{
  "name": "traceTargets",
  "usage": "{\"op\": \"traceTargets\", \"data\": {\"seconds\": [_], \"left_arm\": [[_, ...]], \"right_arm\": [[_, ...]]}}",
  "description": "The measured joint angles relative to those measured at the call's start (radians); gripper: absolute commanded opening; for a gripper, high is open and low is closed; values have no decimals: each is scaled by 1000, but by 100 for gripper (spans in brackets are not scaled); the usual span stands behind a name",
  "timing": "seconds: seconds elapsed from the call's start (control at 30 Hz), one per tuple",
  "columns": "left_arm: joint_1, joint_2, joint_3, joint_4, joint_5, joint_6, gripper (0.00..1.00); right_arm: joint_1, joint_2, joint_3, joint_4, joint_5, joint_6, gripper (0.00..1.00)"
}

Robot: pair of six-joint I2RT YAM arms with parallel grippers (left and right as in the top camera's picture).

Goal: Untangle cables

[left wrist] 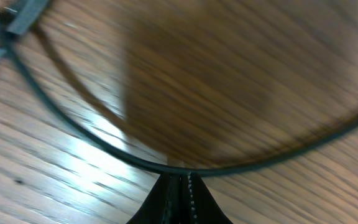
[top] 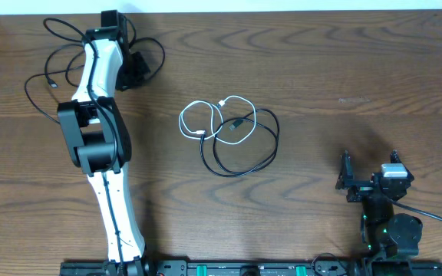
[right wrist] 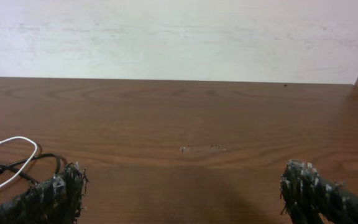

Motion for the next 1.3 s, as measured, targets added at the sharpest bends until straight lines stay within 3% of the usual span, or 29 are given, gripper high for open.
{"op": "traceTargets", "data": {"seconds": [0.7, 1.07, 1.3], "left_arm": [[60, 16, 19, 7, -56, 2, 7], [75, -184, 40, -113, -57, -21, 7], [74, -139, -58, -71, -72, -52, 7]], "right_arm": [[0, 0, 0, 0, 0, 0, 99], [0, 0, 0, 0, 0, 0, 99], [0, 0, 0, 0, 0, 0, 99]]}}
